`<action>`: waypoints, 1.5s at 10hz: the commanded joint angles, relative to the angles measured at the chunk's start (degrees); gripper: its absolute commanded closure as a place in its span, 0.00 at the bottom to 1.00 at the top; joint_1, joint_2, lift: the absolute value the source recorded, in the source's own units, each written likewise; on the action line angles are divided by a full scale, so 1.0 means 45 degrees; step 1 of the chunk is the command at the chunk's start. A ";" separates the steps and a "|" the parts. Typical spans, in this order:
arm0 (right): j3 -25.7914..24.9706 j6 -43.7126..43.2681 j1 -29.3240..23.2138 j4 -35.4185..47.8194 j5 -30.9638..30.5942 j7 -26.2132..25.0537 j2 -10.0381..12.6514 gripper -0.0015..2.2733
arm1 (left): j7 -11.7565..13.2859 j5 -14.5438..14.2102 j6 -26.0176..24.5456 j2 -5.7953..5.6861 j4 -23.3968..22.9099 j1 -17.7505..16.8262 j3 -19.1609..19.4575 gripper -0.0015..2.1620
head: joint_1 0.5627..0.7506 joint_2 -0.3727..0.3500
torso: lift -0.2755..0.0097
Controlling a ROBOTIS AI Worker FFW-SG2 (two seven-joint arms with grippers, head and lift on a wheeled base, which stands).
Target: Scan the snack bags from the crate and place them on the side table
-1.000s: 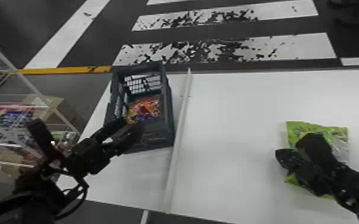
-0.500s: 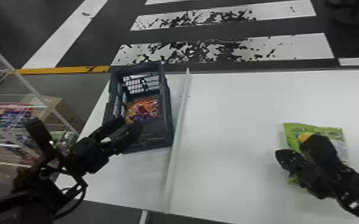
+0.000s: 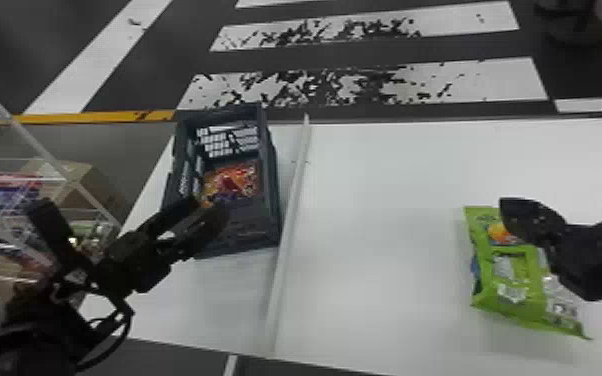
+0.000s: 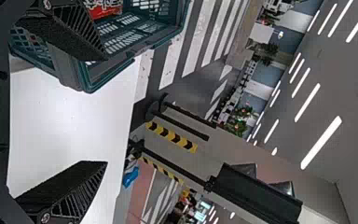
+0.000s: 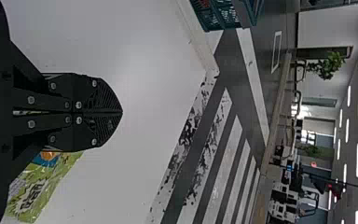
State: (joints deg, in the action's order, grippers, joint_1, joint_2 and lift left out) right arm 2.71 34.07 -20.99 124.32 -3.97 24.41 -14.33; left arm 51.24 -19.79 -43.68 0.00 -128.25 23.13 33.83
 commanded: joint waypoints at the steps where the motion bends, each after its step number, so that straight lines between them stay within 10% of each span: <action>1: -0.1363 0.0195 -0.0336 0.0402 0.0765 0.0063 0.0020 0.80 | 0.0001 -0.0016 0.0028 0.0033 0.0062 -0.0004 0.0002 0.04 | 0.70 0.76 | 0.64; 3: -0.3277 0.0234 -0.0531 0.0265 0.1644 0.0122 0.0274 0.80 | 0.0001 -0.0016 -0.0011 0.0033 0.0062 -0.0004 0.0021 0.04 | 0.70 0.66 | 0.64; 7: -0.5875 0.0234 -0.1156 -0.0438 0.2054 0.0200 0.0313 0.08 | 0.0098 -0.0309 -0.0011 0.0033 -0.0153 0.0094 0.0373 0.04 | 0.70 0.43 | 0.64; 10: -0.6285 0.0000 -0.1586 -0.1239 0.1996 0.0434 0.0215 0.03 | -0.0156 -0.0407 -0.0206 0.0033 -0.0602 0.0250 0.0373 0.04 | 0.70 0.32 | 0.64; 15: -0.6109 -0.0078 -0.1293 -0.2489 0.1859 0.0571 -0.0351 0.03 | -0.2597 -0.0329 -0.1769 0.0033 -0.2087 0.0738 -0.0233 0.04 | 0.70 0.27 | 0.64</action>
State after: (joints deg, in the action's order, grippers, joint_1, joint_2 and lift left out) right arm -25.15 33.49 -27.48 114.27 4.42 27.01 -15.34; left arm 39.94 -21.50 -50.42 0.00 -136.89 26.22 33.37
